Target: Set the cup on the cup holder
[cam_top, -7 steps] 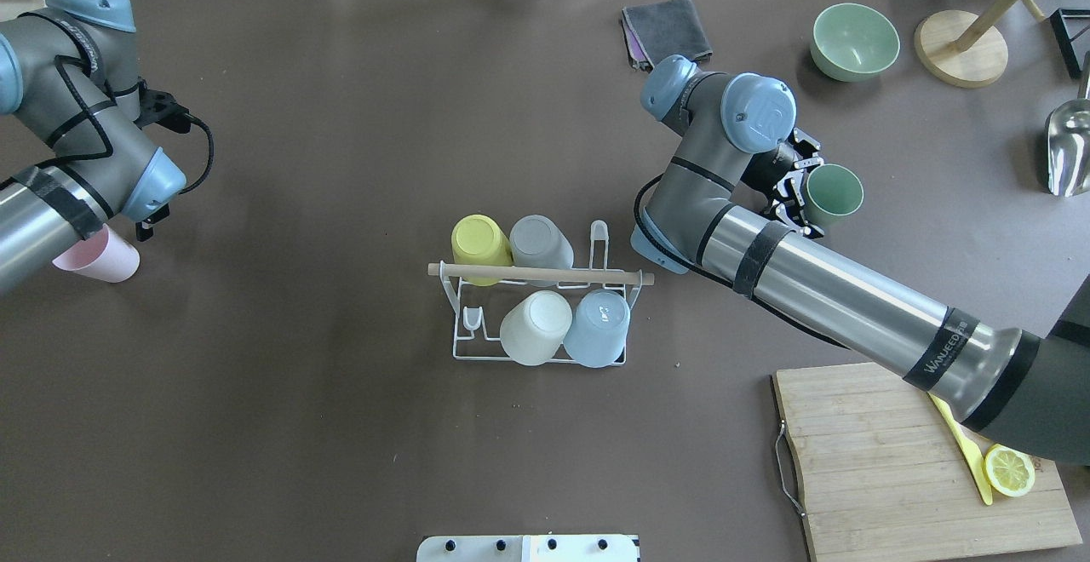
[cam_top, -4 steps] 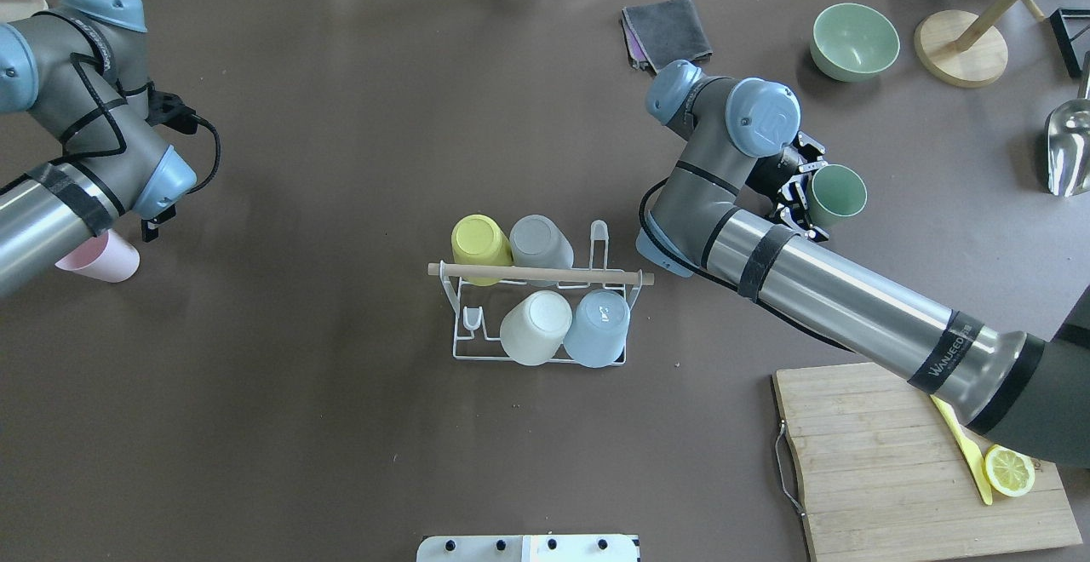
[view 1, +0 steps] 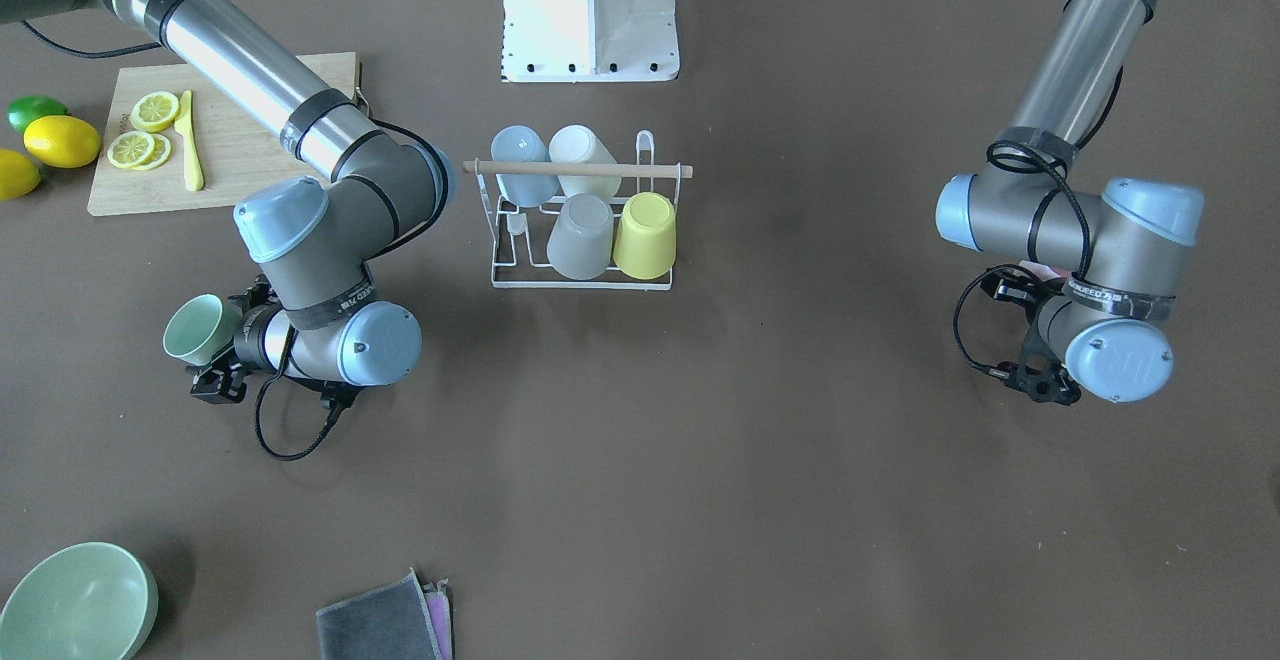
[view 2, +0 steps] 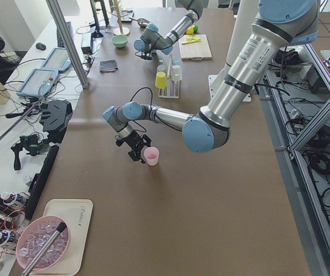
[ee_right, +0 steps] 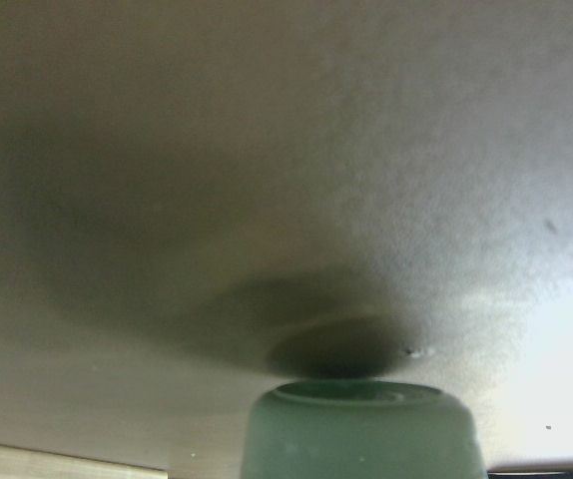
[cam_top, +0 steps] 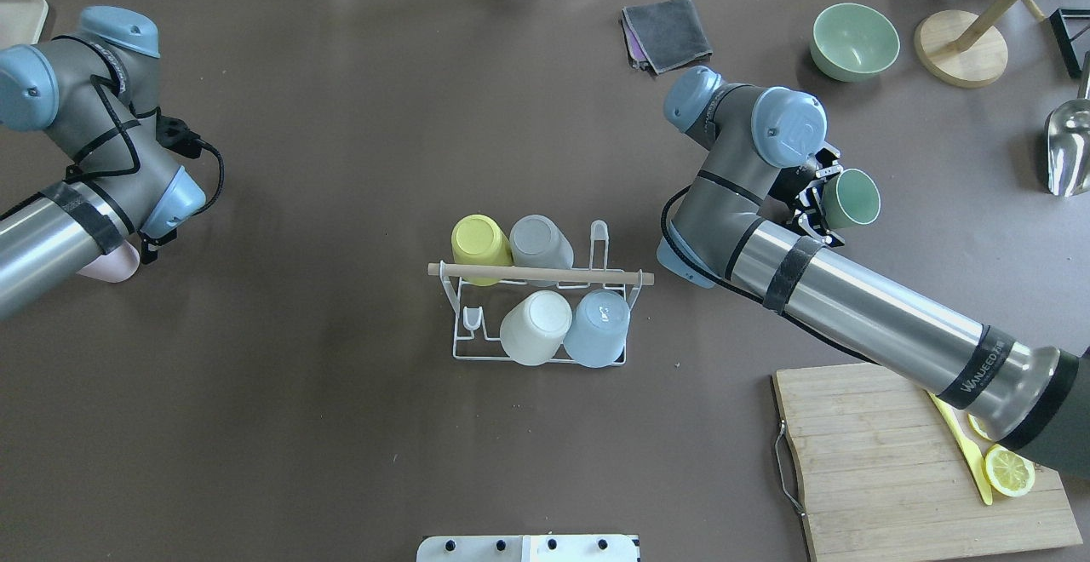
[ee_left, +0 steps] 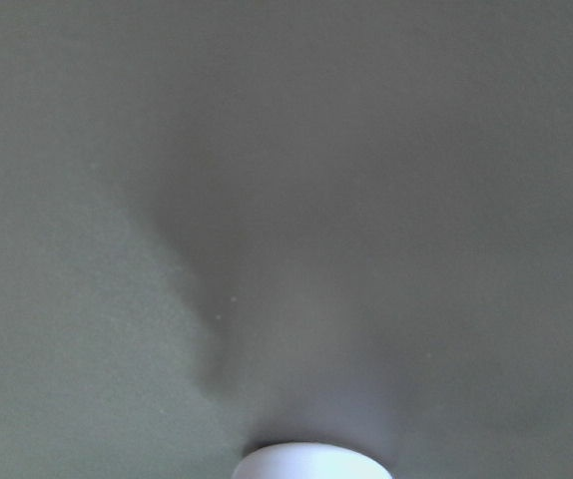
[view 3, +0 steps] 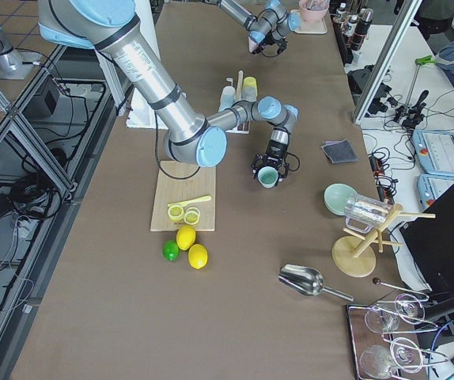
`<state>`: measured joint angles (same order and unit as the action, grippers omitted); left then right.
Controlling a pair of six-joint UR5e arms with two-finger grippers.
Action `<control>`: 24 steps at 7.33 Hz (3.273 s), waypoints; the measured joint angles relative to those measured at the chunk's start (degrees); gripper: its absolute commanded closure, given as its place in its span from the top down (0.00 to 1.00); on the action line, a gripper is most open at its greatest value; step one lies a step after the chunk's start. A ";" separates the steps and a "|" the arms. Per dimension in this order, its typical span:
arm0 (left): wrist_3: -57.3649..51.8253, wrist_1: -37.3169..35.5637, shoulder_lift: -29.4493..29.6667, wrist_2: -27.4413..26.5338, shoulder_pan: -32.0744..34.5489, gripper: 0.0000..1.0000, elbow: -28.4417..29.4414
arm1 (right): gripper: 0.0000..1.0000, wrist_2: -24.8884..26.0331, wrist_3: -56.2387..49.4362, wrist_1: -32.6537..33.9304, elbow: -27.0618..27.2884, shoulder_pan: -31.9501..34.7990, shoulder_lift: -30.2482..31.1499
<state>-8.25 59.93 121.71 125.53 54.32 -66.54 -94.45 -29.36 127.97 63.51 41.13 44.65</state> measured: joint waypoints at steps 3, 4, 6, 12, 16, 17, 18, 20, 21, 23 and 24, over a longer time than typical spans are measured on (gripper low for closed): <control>-0.03 -1.26 -0.09 -0.04 -0.57 0.98 0.08 | 0.99 -0.03 0.00 -0.07 2.33 0.04 1.88; -0.58 -1.45 -0.18 -0.05 -0.60 0.98 0.21 | 0.99 -0.05 0.00 -0.08 2.95 0.06 2.39; -2.58 -1.69 -0.29 -0.03 -0.64 0.98 0.65 | 0.73 -0.19 -0.05 -0.11 3.41 0.22 2.75; -4.14 -3.73 -0.28 -0.60 -1.11 0.98 0.65 | 0.00 -0.17 -5.45 -0.09 7.94 4.10 5.37; -5.89 -4.50 -0.24 -1.74 -1.30 0.18 0.58 | 0.00 -11.09 -7.58 -0.53 21.61 14.01 11.89; -7.03 -4.84 -0.24 -2.07 -1.28 0.00 0.53 | 0.00 -16.94 -6.41 -0.73 24.64 17.29 13.04; -7.61 -5.52 -0.24 -2.44 -1.23 0.00 0.30 | 0.00 -20.81 -5.90 -0.87 28.20 19.38 14.39; -9.76 -8.03 -0.14 -3.54 -0.99 0.00 -0.72 | 0.00 -28.20 -5.59 -3.81 32.25 20.80 16.50; -12.90 -10.17 0.04 -4.23 -0.49 0.00 -1.44 | 0.00 -34.69 -5.47 -8.42 32.62 21.70 18.48; -16.43 -13.76 0.10 -6.46 1.10 0.00 -4.52 | 0.00 -46.43 -1.87 -18.82 32.13 23.64 23.02; -16.61 -14.87 -0.12 -6.99 2.61 0.00 -6.88 | 0.00 -47.99 -0.97 -21.26 31.91 24.12 23.77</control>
<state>-24.86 45.06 121.59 118.53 56.93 -73.42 -142.44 -30.32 106.71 95.42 65.25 68.42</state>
